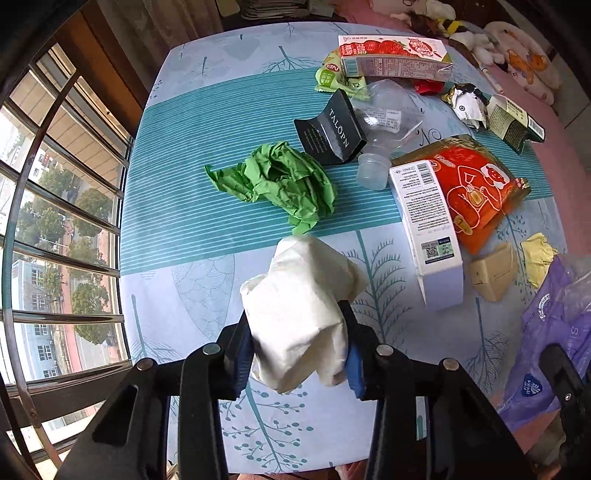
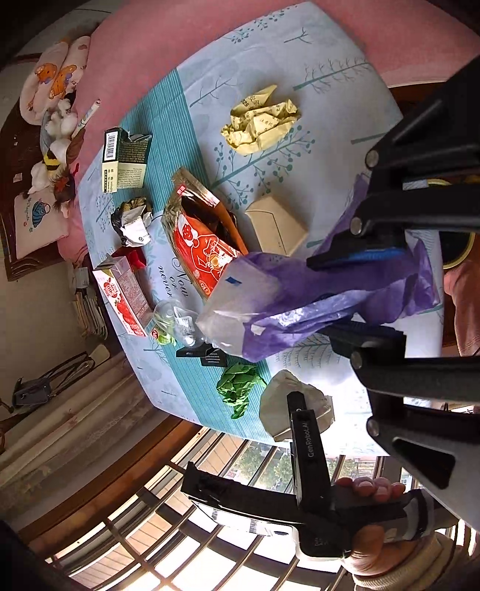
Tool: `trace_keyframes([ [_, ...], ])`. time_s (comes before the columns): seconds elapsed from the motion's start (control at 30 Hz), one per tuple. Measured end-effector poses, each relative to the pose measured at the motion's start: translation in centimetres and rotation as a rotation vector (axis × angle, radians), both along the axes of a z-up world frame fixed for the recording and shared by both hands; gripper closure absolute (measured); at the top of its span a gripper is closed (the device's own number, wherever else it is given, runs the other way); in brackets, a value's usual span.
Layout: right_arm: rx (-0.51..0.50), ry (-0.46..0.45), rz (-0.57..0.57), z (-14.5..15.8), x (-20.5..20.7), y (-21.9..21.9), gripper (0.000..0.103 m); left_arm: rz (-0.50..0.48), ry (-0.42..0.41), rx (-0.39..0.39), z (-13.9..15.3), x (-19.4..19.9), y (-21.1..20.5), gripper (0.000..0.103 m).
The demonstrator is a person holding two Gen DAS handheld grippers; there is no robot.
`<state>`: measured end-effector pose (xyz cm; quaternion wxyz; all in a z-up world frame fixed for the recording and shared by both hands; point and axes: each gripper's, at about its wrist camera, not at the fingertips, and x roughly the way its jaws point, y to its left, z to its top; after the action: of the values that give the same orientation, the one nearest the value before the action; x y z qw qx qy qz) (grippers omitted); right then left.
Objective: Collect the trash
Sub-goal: 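Carry the purple bag and white tissue down over the bin and release both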
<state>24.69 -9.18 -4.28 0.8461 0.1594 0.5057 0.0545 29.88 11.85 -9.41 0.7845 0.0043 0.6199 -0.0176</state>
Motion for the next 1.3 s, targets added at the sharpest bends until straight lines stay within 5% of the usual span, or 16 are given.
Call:
trace_keyframes([
  [0.37,0.061,-0.052,0.128,3.5,-8.9,-4.8,0.077,0.033,-0.207,-0.026,7.5,-13.6,-4.1,0.063],
  [0.5,0.060,-0.036,0.185,3.3,-12.6,-6.6,0.077,0.016,-0.234,-0.048,7.5,-18.7,-7.5,0.063],
  [0.63,0.051,-0.003,0.222,2.2,-15.5,-8.0,0.077,0.011,-0.247,-0.151,6.5,-23.0,-10.5,0.063],
  [0.93,0.090,0.150,0.213,-5.5,-19.1,-9.4,0.077,-0.066,-0.106,-0.067,-1.5,-27.1,-15.2,0.062],
  [1.3,0.109,0.353,0.142,-23.2,-19.1,-9.0,0.077,-0.024,0.046,-0.050,-17.2,-26.1,-14.9,0.062],
])
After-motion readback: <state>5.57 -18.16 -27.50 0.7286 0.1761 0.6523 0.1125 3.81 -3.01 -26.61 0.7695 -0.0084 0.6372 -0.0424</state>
